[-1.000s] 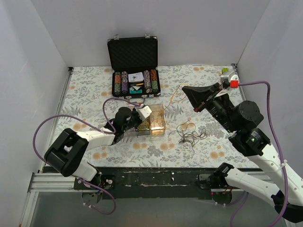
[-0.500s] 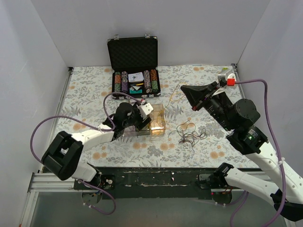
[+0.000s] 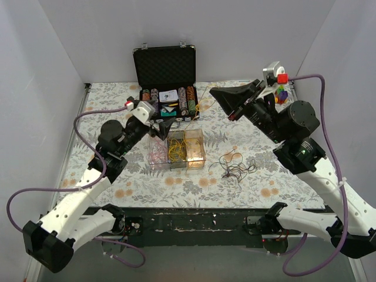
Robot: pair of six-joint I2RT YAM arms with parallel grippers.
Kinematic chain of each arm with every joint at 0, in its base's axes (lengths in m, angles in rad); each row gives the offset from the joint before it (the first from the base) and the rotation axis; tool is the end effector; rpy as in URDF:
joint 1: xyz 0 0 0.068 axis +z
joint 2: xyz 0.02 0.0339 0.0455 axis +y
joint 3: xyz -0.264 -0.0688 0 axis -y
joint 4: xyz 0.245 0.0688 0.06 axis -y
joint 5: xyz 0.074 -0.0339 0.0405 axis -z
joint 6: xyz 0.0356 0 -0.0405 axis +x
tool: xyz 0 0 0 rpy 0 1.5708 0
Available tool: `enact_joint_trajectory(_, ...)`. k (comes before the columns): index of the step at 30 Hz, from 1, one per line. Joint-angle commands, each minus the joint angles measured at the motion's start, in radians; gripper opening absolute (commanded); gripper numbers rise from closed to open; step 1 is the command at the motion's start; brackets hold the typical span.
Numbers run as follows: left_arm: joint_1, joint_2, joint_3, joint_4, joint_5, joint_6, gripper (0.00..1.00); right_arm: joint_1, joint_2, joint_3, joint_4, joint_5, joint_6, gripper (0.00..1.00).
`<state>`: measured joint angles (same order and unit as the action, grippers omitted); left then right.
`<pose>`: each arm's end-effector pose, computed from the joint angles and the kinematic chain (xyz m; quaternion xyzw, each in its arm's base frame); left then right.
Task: Untangle the cables
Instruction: Pick up the cable at the center of the board.
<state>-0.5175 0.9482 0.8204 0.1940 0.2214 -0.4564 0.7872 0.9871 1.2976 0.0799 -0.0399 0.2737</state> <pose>0.1918 -0.1182 0.3634 0.1014 0.6764 -0.4063 0.6060 0.1337 0.1362 0.5075 -0.1573 0.5340 0.4298 0.7109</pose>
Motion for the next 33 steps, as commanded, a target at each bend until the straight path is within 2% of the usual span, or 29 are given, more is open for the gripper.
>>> enact_joint_trajectory(1, 0.042, -0.067, 0.046, -0.041, -0.048, -0.064, 0.98, -0.002, 0.073, 0.136, 0.124, -0.081, 0.015, 0.01)
enact_joint_trajectory(15, 0.05, -0.238, -0.026, -0.102, -0.301, -0.097, 0.98, -0.002, 0.335, 0.526, 0.165, -0.184, 0.019, 0.01)
enact_joint_trajectory(26, 0.048, -0.267, 0.022, -0.182, -0.298, -0.036, 0.98, -0.002, 0.459, 0.801, 0.139, -0.209, 0.03, 0.01)
enact_joint_trajectory(33, 0.048, -0.33, -0.018, -0.243, -0.169, 0.013, 0.98, -0.002, 0.392, 0.715, 0.299, -0.304, 0.139, 0.01)
